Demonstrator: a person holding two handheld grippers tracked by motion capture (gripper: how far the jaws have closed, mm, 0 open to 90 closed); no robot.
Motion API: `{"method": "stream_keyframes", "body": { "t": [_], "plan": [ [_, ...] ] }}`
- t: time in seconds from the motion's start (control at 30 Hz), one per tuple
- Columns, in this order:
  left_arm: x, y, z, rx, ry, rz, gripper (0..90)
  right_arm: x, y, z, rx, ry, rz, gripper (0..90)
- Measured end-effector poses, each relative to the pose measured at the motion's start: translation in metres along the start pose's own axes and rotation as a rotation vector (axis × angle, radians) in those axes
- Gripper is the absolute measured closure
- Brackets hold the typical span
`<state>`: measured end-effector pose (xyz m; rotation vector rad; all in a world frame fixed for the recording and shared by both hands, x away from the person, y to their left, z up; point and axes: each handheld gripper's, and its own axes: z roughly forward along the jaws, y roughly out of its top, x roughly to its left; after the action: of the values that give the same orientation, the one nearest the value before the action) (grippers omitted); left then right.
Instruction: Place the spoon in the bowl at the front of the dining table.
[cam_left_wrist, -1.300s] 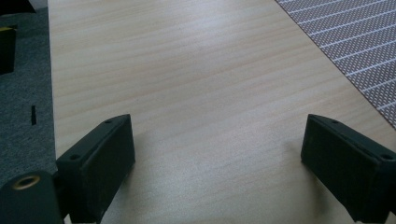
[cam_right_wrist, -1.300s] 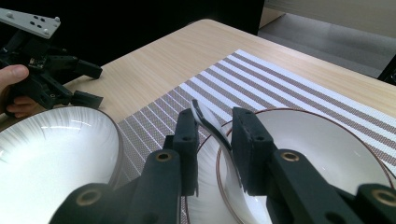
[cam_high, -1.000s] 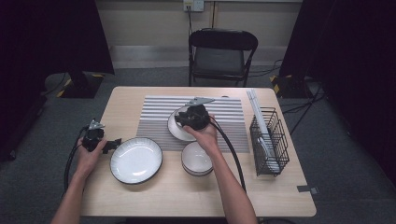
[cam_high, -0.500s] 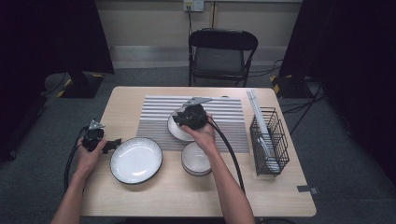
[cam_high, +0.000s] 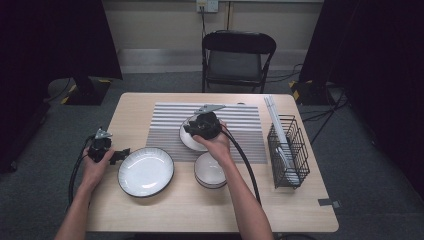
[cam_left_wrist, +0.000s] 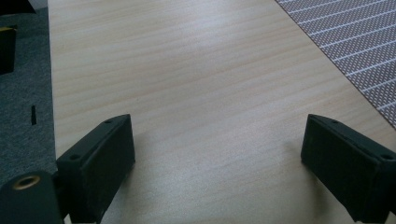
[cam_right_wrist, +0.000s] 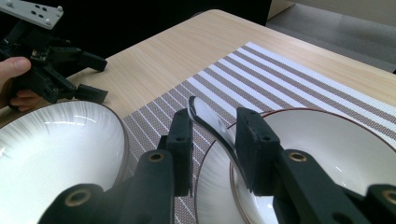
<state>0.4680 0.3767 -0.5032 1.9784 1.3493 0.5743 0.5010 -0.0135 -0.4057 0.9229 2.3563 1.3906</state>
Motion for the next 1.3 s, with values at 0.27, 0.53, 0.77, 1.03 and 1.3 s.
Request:
{"method": "stream_keyframes", "body": {
  "t": [0.27,0.53,0.77,1.03,1.3],
  "plan": [
    [0.0,0.0,0.0,0.0,0.001,0.002,9.3,0.001,0.0,0.001,0.012,0.014,0.0,65.3],
    [0.0,0.0,0.0,0.0,0.0,0.001,9.3,-0.001,0.001,0.0,0.014,0.01,0.002,64.7],
    [0.0,0.0,0.0,0.0,0.001,0.002,9.3,-0.003,0.002,-0.004,0.006,0.007,0.006,64.6],
    [0.0,0.0,0.0,0.0,-0.001,-0.001,9.3,-0.002,0.003,-0.008,-0.007,0.016,0.015,61.8],
    [0.0,0.0,0.0,0.0,-0.001,-0.001,9.3,-0.004,0.002,-0.016,-0.011,0.019,0.023,58.6]
  ]
}}
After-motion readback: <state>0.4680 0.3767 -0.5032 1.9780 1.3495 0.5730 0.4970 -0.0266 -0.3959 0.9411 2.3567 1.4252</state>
